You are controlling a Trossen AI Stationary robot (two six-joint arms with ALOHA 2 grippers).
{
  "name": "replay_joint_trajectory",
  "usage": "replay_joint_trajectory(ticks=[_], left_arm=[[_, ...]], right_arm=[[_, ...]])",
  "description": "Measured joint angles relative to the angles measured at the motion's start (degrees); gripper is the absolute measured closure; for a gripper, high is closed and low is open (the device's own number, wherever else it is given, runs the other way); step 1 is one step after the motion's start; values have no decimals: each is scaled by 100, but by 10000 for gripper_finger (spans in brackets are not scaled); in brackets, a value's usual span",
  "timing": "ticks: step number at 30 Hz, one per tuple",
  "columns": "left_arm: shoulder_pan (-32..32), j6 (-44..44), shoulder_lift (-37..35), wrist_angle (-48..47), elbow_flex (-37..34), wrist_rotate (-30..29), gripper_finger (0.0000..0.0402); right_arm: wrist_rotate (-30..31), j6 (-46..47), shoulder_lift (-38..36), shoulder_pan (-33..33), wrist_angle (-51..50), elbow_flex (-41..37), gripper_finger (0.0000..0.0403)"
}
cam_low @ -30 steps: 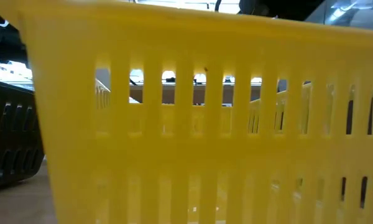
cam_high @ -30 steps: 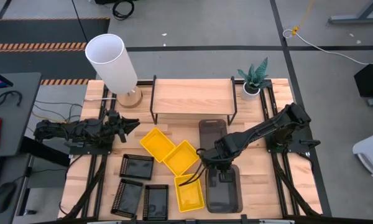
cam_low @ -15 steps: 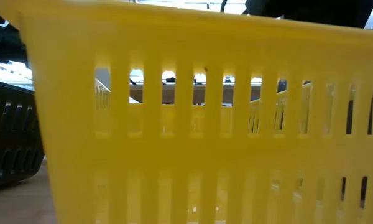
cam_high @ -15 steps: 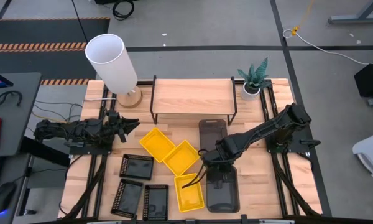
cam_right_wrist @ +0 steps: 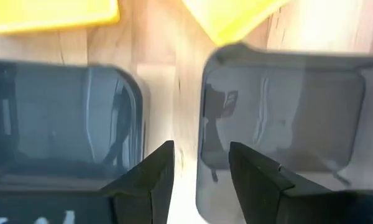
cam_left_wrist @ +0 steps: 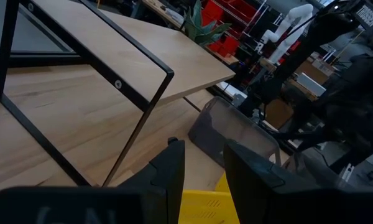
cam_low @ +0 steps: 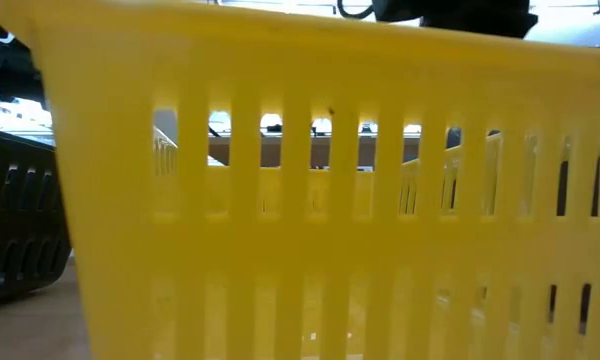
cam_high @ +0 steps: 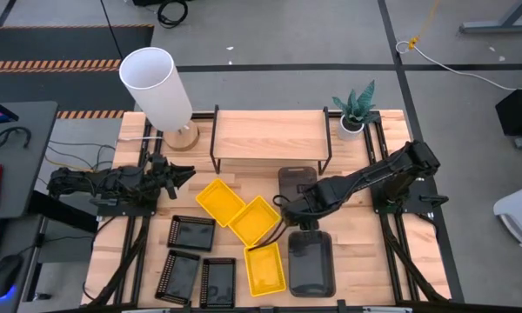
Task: Stack baskets on shelf by color
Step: Stack the transparent black bin on top of the transparent black bin
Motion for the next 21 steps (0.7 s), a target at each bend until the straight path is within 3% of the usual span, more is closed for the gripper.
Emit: replay_joint_trajectory(ticks=[7, 21], left_arm=[[2, 0, 0, -1, -2, -1, 285], [0, 0, 0, -1, 0, -1, 285]], right_arm=[[33, -130, 15, -102, 411, -1, 245], [138, 470, 15, -79, 806, 0, 246]])
